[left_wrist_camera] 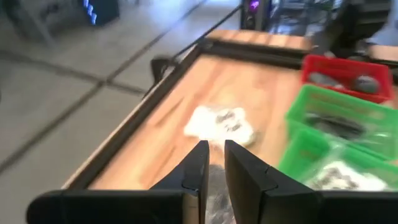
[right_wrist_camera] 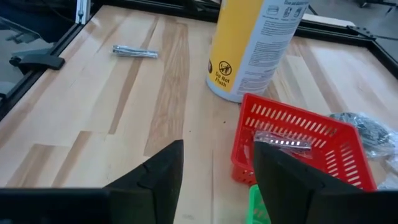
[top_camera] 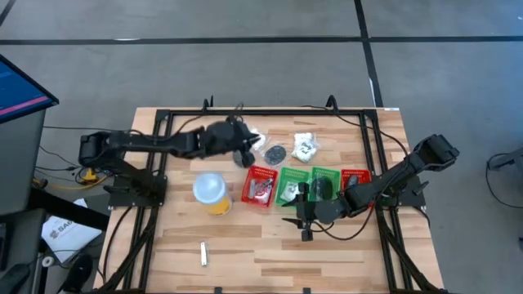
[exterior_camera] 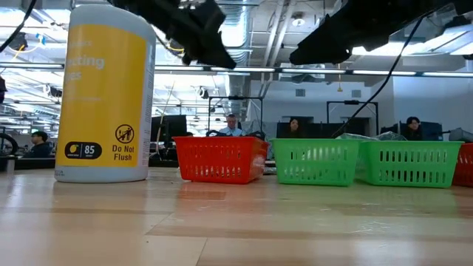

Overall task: Pick & Place Travel size toiletries
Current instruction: Put the white cotton pack into the left green bin

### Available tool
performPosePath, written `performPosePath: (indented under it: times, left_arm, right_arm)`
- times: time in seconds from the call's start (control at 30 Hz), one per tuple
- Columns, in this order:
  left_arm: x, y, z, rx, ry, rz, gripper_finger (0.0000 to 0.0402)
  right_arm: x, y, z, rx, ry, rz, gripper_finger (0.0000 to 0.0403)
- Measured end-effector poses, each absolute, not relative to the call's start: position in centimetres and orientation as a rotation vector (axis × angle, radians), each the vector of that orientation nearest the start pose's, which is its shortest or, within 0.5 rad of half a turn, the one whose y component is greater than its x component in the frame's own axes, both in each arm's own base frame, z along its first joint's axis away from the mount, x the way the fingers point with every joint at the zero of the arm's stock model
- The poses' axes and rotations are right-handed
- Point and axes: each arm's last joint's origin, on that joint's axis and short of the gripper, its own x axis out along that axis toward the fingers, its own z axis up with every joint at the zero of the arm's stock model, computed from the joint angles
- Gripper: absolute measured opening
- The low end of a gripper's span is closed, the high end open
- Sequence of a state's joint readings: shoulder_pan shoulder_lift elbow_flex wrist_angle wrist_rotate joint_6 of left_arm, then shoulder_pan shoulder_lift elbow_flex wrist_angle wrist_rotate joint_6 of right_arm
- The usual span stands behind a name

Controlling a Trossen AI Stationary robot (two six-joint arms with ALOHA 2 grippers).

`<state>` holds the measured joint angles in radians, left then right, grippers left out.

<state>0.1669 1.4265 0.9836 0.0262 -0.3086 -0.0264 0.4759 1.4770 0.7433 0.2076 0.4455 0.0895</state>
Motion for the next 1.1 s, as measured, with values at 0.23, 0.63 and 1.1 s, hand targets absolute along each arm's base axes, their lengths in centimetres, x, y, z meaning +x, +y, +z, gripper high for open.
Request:
performPosePath:
  times: [0.23,0.63,1.1]
  left_arm:
    - [29.6,11.2,27.0,-0.133,0.444,0.49,0.0044]
    - [29.5,16.9,23.4,-0.307,0.576,0.505,0.0044]
    - [34.2,20.0,19.5,-0.359,0.833,0.496,0.0118]
  right_arm:
    - [27.4,12.0,19.9,-0.164,0.477,-0.007,0.0176]
    - [27.6,10.1,19.3,-0.181,0.557,-0.069,0.0176]
    - [27.4,9.9,18.9,-0.191,0.602,-0.075,0.0175]
